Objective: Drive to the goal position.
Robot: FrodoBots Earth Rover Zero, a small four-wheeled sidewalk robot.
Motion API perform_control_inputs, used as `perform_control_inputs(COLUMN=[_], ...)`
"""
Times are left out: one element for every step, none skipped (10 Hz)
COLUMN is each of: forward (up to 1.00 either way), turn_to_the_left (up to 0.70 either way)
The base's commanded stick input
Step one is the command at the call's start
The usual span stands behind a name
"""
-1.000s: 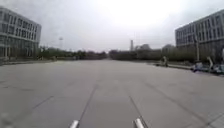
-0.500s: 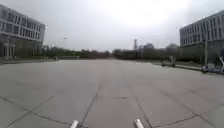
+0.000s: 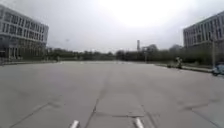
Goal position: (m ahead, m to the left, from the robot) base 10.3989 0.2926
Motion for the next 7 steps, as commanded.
perform_control_inputs(forward=[1.00, 1.00, 1.00, 1.00, 1.00, 1.00, 1.00], turn_to_the_left=[-0.15, -0.33, -0.40, -0.40, -0.14, 0.00, 0.00])
